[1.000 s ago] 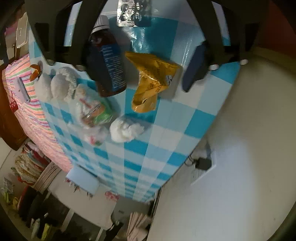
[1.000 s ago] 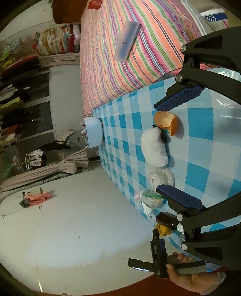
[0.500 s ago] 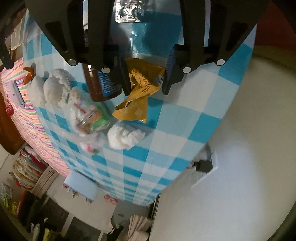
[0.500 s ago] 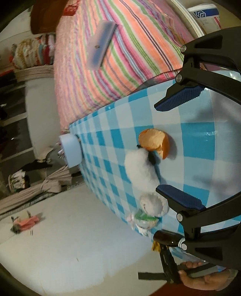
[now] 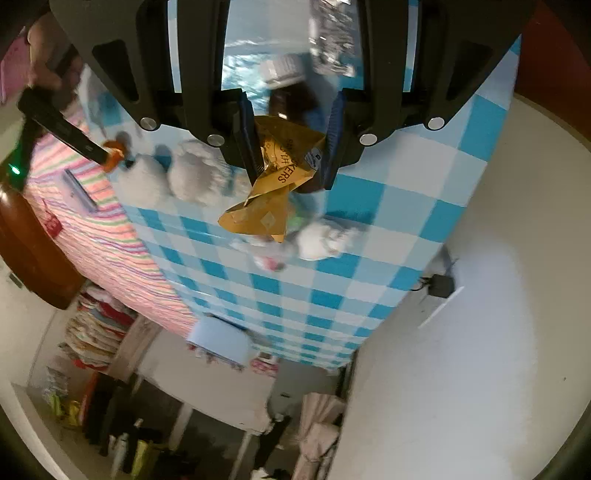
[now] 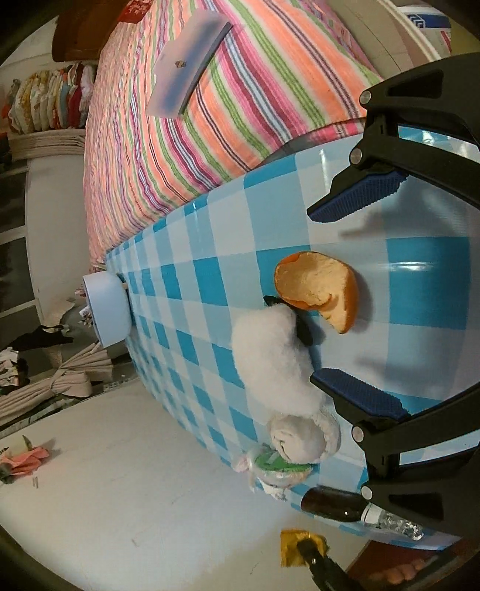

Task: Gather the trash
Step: 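Grasp the orange peel with the right tool while the left tool lifts the wrapper, then carry the orange peel and yellow wrapper in both tools over the white bin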

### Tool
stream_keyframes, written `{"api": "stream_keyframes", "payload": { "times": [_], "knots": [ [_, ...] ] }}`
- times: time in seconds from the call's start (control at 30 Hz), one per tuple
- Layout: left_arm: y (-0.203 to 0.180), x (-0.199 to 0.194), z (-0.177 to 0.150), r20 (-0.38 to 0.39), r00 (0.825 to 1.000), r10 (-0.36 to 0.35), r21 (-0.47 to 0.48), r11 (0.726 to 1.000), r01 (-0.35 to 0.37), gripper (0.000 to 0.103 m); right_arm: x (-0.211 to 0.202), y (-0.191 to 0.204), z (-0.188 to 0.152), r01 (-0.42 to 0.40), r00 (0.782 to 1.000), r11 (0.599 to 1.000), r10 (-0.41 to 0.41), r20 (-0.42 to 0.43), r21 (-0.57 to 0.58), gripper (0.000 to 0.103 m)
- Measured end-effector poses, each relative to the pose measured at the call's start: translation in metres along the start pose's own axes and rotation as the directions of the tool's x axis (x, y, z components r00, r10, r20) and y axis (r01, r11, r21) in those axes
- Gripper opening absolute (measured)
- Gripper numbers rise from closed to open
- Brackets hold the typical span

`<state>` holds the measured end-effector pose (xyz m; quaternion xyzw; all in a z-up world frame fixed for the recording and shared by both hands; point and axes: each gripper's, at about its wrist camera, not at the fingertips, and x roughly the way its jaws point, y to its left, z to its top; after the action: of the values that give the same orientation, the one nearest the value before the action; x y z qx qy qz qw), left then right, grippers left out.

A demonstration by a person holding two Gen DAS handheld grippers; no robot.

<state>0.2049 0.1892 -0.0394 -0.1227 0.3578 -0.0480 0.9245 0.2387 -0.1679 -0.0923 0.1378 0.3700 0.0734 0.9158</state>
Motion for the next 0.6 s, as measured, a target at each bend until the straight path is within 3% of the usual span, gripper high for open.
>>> {"api": "stream_keyframes", "payload": {
  "times": [0.3, 0.47, 0.6],
  "knots": [
    [-0.035, -0.012, -0.013, -0.005, 0.995, -0.095, 0.058, 0.994, 0.095, 0.031, 0.029, -0.002, 0.007, 0.018, 0.997, 1.0, -0.02, -0.08, -0.018, 0.078],
    [-0.051, -0.012, -0.02, -0.02, 0.992, -0.128, 0.083, 0.988, 0.129, 0.031, 0.032, -0.004, 0.008, -0.004, 0.996, 0.999, 0.001, -0.094, -0.038, 0.033],
    [-0.06, -0.011, -0.025, -0.029, 0.989, -0.142, 0.094, 0.985, 0.144, 0.031, 0.024, -0.01, 0.006, -0.012, 0.997, 0.999, 0.009, -0.082, -0.034, 0.022]
  ]
}}
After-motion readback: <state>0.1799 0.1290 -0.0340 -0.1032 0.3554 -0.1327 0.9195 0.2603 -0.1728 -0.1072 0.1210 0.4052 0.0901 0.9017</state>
